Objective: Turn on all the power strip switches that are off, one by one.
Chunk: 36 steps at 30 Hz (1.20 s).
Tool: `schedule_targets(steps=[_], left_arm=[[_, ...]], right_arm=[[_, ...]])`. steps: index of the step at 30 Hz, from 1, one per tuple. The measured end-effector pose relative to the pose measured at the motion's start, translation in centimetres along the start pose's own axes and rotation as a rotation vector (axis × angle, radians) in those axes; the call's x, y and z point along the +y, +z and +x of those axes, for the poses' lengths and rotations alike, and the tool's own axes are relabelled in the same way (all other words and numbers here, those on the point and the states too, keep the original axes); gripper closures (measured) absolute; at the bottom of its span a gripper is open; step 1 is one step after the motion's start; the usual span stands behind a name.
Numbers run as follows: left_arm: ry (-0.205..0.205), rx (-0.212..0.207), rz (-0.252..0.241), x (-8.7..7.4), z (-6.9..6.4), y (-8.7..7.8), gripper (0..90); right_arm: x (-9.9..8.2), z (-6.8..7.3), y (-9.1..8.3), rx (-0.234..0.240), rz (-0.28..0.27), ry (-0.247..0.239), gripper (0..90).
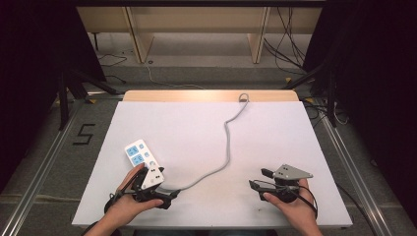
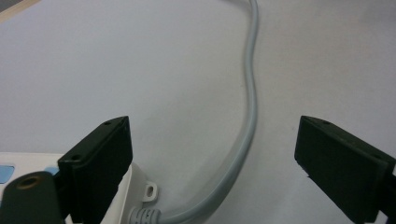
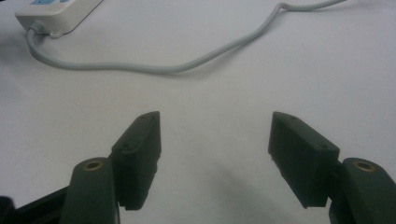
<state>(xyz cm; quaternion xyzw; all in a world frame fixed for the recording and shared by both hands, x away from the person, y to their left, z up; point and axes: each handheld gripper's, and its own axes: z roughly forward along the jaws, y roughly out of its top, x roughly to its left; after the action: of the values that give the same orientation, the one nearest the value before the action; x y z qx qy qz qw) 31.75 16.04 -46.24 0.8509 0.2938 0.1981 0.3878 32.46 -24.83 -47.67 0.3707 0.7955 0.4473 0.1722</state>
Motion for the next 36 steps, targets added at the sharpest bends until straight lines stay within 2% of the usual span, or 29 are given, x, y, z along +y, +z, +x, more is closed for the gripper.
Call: schedule_targets(steps=[7, 9, 10, 11, 12, 13, 15, 16, 17, 18, 19, 20, 22, 28, 36], left_arm=[[-0.016, 0.026, -0.010, 0.0, 0.1, -0.3, 12.3], [-0.026, 0.037, -0.013, 0.1, 0.2, -0.3, 14.6], [-0.044, 0.050, -0.015, 0.3, 0.4, -0.5, 16.5], [-0.044, 0.050, -0.015, 0.3, 0.4, -0.5, 20.1], [-0.074, 0.080, -0.017, 0.5, 0.6, -0.6, 26.9], [-0.074, 0.080, -0.017, 0.5, 0.6, -0.6, 33.0], [-0.091, 0.116, -0.013, 0.9, 0.9, -0.8, 46.6], [-0.095, 0.131, -0.007, 1.0, 1.0, -0.9, 46.6], [-0.102, 0.147, -0.001, 1.1, 1.2, -0.9, 57.6], [-0.102, 0.165, 0.022, 1.1, 1.6, -1.0, 63.9], [-0.102, 0.165, 0.022, 1.1, 1.6, -1.0, 71.6], [-0.127, 0.183, 0.023, 1.2, 2.1, -1.1, 79.5], [-0.137, 0.179, 0.031, 1.3, 2.6, -1.4, 89.0], [-0.146, 0.181, 0.060, 1.8, 3.6, -1.6, 89.4], [-0.184, 0.219, 0.127, 2.5, 5.8, -1.6, 89.5]], right_arm=[[0.0, 0.0, 0.0, -0.003, -0.001, 0.000, 35.5], [0.0, 0.0, 0.0, -0.003, 0.000, -0.001, 35.5], [0.0, 0.0, 0.0, -0.003, 0.001, -0.001, 35.5], [0.0, 0.0, 0.0, -0.004, -0.002, -0.001, 35.5], [0.0, 0.0, 0.0, -0.004, -0.002, 0.000, 35.5], [0.0, 0.0, 0.0, -0.005, -0.003, -0.001, 35.5], [0.0, 0.0, 0.0, -0.006, -0.004, -0.003, 35.5], [0.0, 0.0, 0.0, -0.006, -0.004, -0.003, 35.5], [0.1, 0.0, 0.0, -0.005, -0.001, -0.007, 35.5], [0.1, 0.1, 0.0, -0.006, -0.001, -0.008, 35.5], [0.1, 0.1, 0.0, -0.006, 0.000, -0.006, 35.5], [0.1, 0.1, 0.0, -0.005, 0.001, -0.008, 35.5], [0.1, 0.1, 0.0, -0.005, 0.001, -0.008, 35.5], [0.1, 0.1, 0.0, -0.008, 0.002, -0.010, 35.5], [0.1, 0.1, 0.1, -0.005, 0.002, -0.012, 35.5]])
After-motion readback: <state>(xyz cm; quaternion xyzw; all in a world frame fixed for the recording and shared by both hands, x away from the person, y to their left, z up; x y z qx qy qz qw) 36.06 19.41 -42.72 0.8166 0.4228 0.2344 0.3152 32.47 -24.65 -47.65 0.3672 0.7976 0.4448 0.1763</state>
